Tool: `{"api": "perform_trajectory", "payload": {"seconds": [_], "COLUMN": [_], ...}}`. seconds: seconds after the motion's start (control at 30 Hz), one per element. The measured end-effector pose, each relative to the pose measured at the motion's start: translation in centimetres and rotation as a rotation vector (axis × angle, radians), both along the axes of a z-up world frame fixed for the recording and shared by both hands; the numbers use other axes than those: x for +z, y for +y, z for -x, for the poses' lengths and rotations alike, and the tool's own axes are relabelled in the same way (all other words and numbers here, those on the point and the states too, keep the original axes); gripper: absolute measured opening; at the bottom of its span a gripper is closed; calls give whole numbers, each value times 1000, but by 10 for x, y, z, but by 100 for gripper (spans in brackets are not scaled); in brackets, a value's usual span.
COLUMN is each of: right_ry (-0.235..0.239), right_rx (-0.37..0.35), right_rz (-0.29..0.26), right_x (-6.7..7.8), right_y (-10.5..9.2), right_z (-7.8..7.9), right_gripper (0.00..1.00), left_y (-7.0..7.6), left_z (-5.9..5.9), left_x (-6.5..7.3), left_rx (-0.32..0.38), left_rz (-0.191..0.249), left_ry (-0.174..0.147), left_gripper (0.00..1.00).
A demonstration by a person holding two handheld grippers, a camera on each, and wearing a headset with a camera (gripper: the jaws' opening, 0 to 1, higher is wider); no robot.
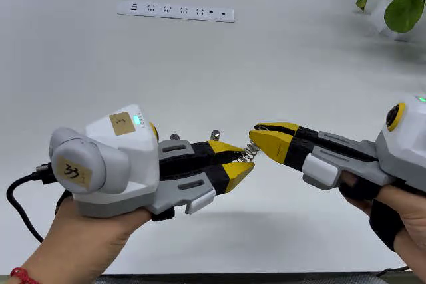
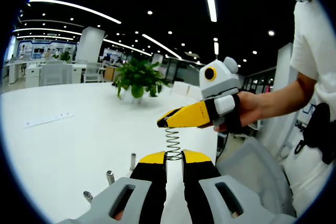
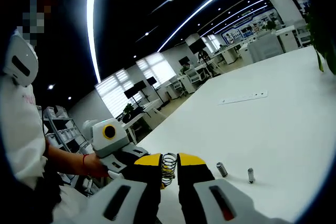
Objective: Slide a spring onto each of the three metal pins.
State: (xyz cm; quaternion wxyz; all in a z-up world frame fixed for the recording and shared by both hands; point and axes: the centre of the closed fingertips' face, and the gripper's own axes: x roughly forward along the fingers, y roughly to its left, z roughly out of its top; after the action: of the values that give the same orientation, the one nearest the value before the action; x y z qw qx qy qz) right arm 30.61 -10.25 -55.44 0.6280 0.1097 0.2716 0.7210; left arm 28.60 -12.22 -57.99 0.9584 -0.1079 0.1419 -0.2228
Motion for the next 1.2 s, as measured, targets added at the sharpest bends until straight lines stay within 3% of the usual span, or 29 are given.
{"api": "perform_trajectory", "payload": {"seconds": [0.63,1.2], "right_ry": [-108,-173], "right_rx": [60,98], "right_rz": [34,47], "right_x": [0,0], "right_y": [2,3], "right_z": [7,12], "right_gripper": [12,12], "left_y": [-3,-4], "left_z": [-1,-1], "left_x": [-7,-8], "left_rx": [-14,-21], "left_rz": [18,20], "left_ry": [35,37], "left_gripper": [14,12]}}
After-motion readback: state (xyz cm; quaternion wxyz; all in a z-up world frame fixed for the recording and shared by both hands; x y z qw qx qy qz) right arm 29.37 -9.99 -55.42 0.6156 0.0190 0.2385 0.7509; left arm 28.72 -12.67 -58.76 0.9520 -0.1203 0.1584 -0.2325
